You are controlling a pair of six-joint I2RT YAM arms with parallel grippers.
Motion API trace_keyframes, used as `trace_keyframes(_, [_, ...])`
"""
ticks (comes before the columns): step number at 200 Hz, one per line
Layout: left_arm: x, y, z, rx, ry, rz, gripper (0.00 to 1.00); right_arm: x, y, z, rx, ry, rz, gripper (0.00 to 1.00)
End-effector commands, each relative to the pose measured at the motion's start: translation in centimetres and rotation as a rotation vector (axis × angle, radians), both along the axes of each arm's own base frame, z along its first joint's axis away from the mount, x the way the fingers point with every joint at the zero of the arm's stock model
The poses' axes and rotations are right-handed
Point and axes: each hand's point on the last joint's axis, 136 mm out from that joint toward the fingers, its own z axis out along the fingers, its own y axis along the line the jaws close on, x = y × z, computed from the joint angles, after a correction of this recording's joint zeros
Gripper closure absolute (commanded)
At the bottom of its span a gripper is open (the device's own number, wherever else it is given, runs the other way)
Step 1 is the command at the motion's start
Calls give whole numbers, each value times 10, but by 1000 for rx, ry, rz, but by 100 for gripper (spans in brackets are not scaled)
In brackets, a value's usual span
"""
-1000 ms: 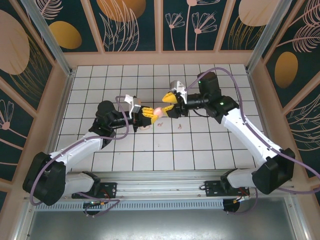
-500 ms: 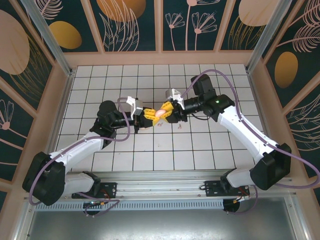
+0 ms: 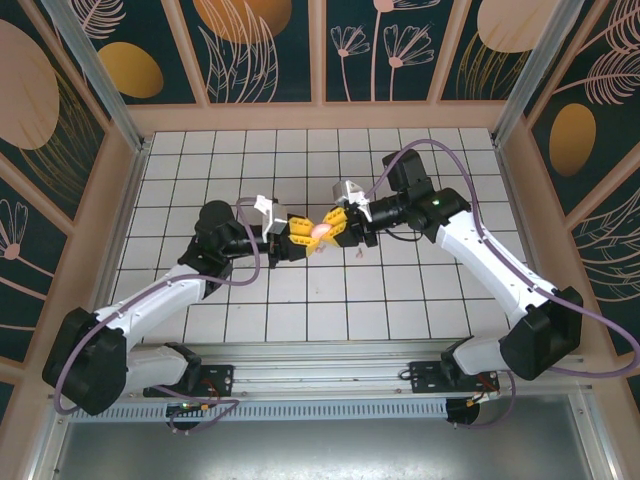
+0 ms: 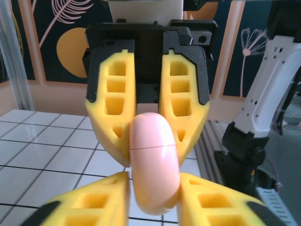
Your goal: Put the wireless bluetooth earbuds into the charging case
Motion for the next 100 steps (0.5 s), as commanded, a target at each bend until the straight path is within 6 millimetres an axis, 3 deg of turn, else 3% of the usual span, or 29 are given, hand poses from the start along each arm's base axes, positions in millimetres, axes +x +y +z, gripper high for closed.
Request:
trace_keyframes(1, [12,2,0,58,-45,64,58,-1,-3,12,-14,-45,-8,95])
trace_keyframes(58, [9,3,-14,156,-76,48,46,5,-1,-2,-180,-144,-75,94])
trace_keyframes(70, [7,1,-13,156,-79,38,38,3,1,-4,-197,-151,-68,94])
trace_keyframes(100, [6,-1,-14,160,-73,24,38,1,7,-5,-214,-151,-53,94])
